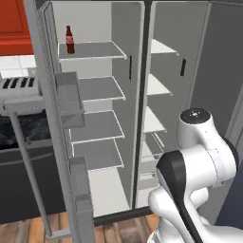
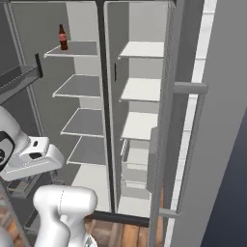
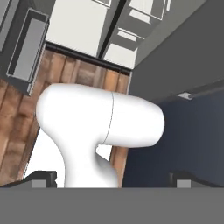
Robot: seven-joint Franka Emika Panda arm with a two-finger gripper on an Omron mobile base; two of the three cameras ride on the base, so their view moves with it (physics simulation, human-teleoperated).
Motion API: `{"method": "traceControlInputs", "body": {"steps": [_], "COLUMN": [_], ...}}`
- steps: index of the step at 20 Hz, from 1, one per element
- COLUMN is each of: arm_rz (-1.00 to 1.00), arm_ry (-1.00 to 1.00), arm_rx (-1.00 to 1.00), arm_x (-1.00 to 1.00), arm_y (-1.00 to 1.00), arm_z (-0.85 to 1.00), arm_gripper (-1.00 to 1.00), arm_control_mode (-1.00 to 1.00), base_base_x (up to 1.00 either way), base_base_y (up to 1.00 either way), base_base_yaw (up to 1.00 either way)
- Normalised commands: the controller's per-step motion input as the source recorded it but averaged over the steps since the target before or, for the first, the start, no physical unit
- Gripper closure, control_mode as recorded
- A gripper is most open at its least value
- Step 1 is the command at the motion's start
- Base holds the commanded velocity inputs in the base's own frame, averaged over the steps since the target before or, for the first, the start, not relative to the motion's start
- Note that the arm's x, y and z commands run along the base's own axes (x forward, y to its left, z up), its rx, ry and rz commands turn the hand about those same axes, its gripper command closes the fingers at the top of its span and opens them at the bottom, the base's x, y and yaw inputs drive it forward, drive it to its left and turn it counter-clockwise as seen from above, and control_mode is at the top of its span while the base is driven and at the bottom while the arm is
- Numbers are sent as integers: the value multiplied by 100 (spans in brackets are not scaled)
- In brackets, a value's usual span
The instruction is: Open the fridge, grab two sodas, and place both sodas inside the bowl with ice on the dining counter.
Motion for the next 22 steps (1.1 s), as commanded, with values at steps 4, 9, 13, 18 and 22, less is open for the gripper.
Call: {"method": "traceControlInputs", "body": {"steps": [4,9,13,18,22], "arm_rz": [0,0,0,0,0], "arm_ry": [0,0,0,0,0], "arm_rx": [0,0,0,0,0], "arm_x": [0,0,0,0,0], "arm_y": [0,0,0,0,0], "arm_z": [0,0,0,0,0], "arm_gripper": [-100,-100,-100,-100,-100], "arm_control_mode": [100,100,100,100,100], "base_base_x": [58,62,53,54,55], "base_base_y": [-30,-16,-13,-9,0], "base_base_yaw": [16,9,3,1,0]}}
